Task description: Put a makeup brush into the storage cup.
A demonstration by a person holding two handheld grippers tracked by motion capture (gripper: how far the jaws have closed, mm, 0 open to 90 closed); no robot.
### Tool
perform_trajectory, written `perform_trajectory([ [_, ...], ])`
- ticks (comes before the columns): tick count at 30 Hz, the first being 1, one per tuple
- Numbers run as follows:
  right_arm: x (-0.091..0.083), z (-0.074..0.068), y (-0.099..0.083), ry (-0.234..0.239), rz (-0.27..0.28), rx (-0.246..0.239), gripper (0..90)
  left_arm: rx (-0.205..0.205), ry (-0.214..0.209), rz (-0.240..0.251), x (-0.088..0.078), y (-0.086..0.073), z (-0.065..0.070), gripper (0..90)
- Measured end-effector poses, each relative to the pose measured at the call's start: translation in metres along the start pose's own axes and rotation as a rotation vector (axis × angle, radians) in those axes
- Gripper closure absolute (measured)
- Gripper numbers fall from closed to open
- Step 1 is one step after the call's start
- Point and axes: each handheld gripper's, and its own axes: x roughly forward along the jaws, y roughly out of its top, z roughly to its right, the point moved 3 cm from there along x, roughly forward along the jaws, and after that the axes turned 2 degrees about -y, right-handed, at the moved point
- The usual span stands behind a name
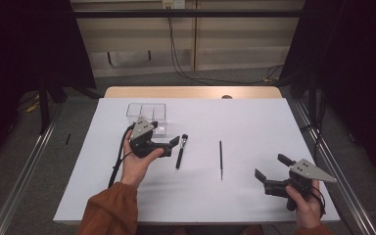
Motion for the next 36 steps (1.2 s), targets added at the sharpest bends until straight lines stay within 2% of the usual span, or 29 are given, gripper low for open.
perform_trajectory([
  [3, 0.0, 0.001, 0.0, -0.005, -0.001, 0.005, 0.2, -0.003, 0.005, -0.027, 0.009, 0.004, 0.0, 4.7],
  [7, 0.0, 0.002, -0.001, -0.005, -0.002, 0.008, 0.2, -0.012, -0.02, -0.09, 0.02, 0.01, 0.002, 4.8],
  [9, 0.0, 0.002, -0.001, -0.004, -0.004, 0.009, 0.2, 0.014, -0.036, -0.149, 0.024, 0.013, 0.004, 4.9],
  [11, 0.0, 0.002, -0.001, -0.002, -0.004, 0.008, 0.2, 0.023, -0.034, -0.181, 0.028, 0.014, 0.004, 5.9],
  [15, 0.001, 0.004, -0.002, -0.004, -0.007, 0.016, 0.2, -0.014, -0.052, -0.243, 0.035, 0.016, 0.001, 6.1],
  [16, 0.001, 0.004, -0.002, -0.004, -0.007, 0.016, 0.2, -0.016, -0.051, -0.259, 0.037, 0.015, 0.002, 6.1],
  [19, 0.002, 0.004, -0.002, -0.001, -0.006, 0.016, 0.3, 0.009, -0.035, -0.308, 0.041, 0.015, 0.002, 6.4],
  [21, 0.002, 0.004, -0.002, -0.001, -0.008, 0.015, 0.3, 0.026, -0.001, -0.335, 0.041, 0.018, 0.001, 8.8],
  [24, 0.003, 0.004, -0.002, -0.006, -0.01, 0.016, 0.2, 0.003, 0.011, -0.377, 0.045, 0.017, 0.0, 9.0],
  [27, 0.003, 0.004, -0.002, -0.008, -0.011, 0.016, 0.2, 0.01, 0.024, -0.421, 0.049, 0.014, 0.0, 9.1],
  [30, 0.002, 0.004, -0.002, -0.007, -0.011, 0.014, 0.2, -0.006, 0.034, -0.468, 0.054, 0.013, -0.001, 9.1],
  [33, 0.001, 0.004, -0.002, -0.007, -0.013, 0.016, 0.2, -0.036, 0.034, -0.524, 0.059, 0.011, 0.0, 9.5],
  [36, 0.0, 0.005, -0.003, -0.008, -0.013, 0.019, 0.2, -0.03, 0.015, -0.591, 0.064, 0.006, 0.003, 9.8],
])
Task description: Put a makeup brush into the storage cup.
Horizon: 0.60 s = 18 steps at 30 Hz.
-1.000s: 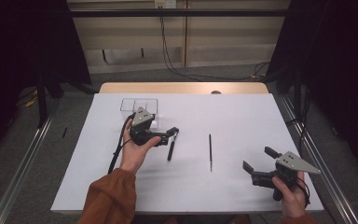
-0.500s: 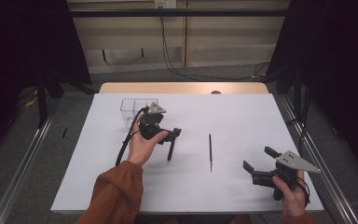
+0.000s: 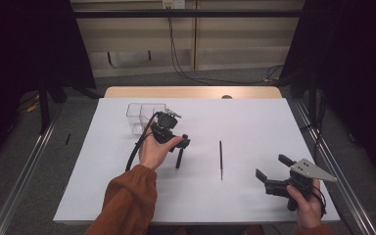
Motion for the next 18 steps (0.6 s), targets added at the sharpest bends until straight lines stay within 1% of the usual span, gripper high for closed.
perform_trajectory([
  [1, 0.0, 0.0, 0.0, 0.001, -0.001, 0.0, 0.2, -0.005, -0.007, -0.021, 0.003, 0.0, 0.0, 9.7],
  [2, 0.0, 0.0, 0.0, 0.001, -0.002, -0.001, 0.2, -0.018, -0.023, -0.033, 0.005, -0.001, 0.0, 9.6],
  [4, -0.001, 0.0, 0.0, 0.002, -0.003, -0.005, 0.2, -0.03, -0.034, -0.066, 0.009, -0.001, -0.001, 9.7],
  [5, -0.001, -0.001, 0.0, 0.002, -0.003, -0.006, 0.2, -0.042, -0.036, -0.077, 0.011, -0.001, -0.001, 9.8],
  [6, -0.001, -0.001, 0.0, 0.001, -0.003, -0.005, 0.2, -0.045, -0.049, -0.079, 0.013, -0.001, -0.003, 9.7],
  [8, 0.0, -0.001, 0.0, -0.002, -0.005, -0.005, 0.2, -0.06, -0.039, -0.108, 0.015, -0.001, -0.004, 9.7],
  [9, 0.0, -0.001, 0.0, -0.002, -0.004, -0.005, 0.3, -0.059, -0.034, -0.124, 0.017, 0.0, -0.004, 9.7],
  [11, 0.0, -0.001, 0.0, 0.0, -0.005, -0.006, 0.2, -0.049, -0.008, -0.142, 0.018, 0.0, -0.003, 9.7],
  [12, 0.0, -0.001, 0.0, 0.0, -0.005, -0.008, 0.2, -0.059, -0.012, -0.137, 0.018, 0.001, -0.003, 9.3],
  [13, 0.0, -0.001, 0.0, 0.002, -0.005, -0.007, 0.2, -0.047, -0.001, -0.158, 0.018, 0.002, -0.003, 8.3],
  [14, 0.0, -0.002, 0.0, 0.004, -0.006, -0.006, 0.2, -0.047, 0.003, -0.163, 0.019, 0.002, -0.003, 8.3],
  [15, 0.0, -0.002, 0.0, 0.005, -0.006, -0.007, 0.2, -0.053, -0.002, -0.171, 0.02, 0.003, -0.003, 7.8],
  [16, 0.0, -0.002, 0.0, 0.006, -0.007, -0.006, 0.2, -0.061, -0.007, -0.201, 0.022, 0.002, -0.003, 7.9],
  [17, 0.0, -0.002, 0.0, 0.005, -0.01, -0.006, 0.2, -0.06, -0.002, -0.22, 0.023, 0.002, -0.004, 8.2],
  [18, 0.0, -0.002, -0.001, 0.003, -0.011, -0.006, 0.3, -0.047, 0.02, -0.227, 0.025, 0.002, -0.004, 7.6],
])
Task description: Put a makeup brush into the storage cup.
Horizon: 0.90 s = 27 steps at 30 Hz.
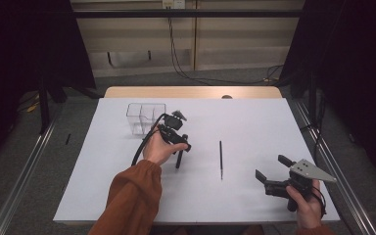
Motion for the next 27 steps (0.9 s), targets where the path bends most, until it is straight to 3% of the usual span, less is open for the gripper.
perform_trajectory([
  [2, 0.0, 0.0, 0.0, -0.001, -0.004, 0.0, 0.3, -0.006, -0.019, -0.028, 0.003, 0.0, 0.001, 7.6],
  [7, 0.0, 0.0, -0.001, 0.0, -0.008, -0.003, 0.3, -0.026, -0.014, -0.062, 0.009, 0.004, 0.003, 13.0],
  [10, 0.0, 0.0, -0.001, -0.001, -0.008, -0.001, 0.3, -0.042, 0.013, -0.098, 0.01, 0.006, 0.001, 16.1],
  [12, -0.001, 0.001, -0.001, 0.001, -0.01, -0.006, 0.3, -0.043, -0.002, -0.097, 0.011, 0.007, 0.001, 23.7],
  [20, 0.0, 0.0, -0.002, 0.003, -0.015, 0.002, 0.3, -0.055, -0.015, -0.133, 0.019, 0.011, 0.006, 33.6],
  [23, 0.0, 0.0, -0.002, 0.004, -0.017, 0.0, 0.2, -0.047, 0.015, -0.148, 0.025, 0.013, 0.008, 35.7],
  [25, 0.0, 0.0, -0.002, 0.002, -0.019, 0.0, 0.3, -0.037, 0.058, -0.165, 0.026, 0.015, 0.011, 36.5],
  [27, 0.0, 0.0, -0.002, 0.004, -0.02, -0.001, 0.2, -0.049, 0.072, -0.174, 0.026, 0.017, 0.012, 39.9],
])
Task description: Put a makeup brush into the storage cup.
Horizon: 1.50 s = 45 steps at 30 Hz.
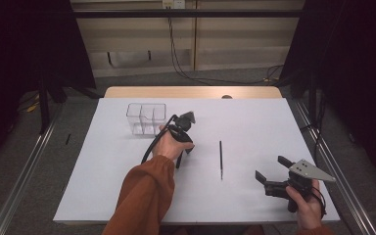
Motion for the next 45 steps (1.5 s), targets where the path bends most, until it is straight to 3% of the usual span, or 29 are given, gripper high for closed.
perform_trajectory([
  [6, 0.0, 0.0, -0.001, 0.001, -0.005, 0.0, 0.2, -0.047, 0.007, -0.012, -0.002, 0.0, -0.004, 54.7],
  [17, -0.001, 0.002, -0.002, -0.008, -0.013, 0.016, 0.2, -0.021, 0.006, -0.034, -0.003, 0.0, -0.003, 76.7],
  [25, -0.001, 0.001, -0.002, -0.007, -0.015, 0.014, 0.2, -0.035, -0.052, -0.036, -0.004, 0.0, -0.009, 77.7],
  [45, -0.001, 0.001, -0.003, -0.008, -0.019, 0.013, 0.3, -0.044, -0.095, 0.001, -0.006, -0.004, -0.017, 79.0],
])
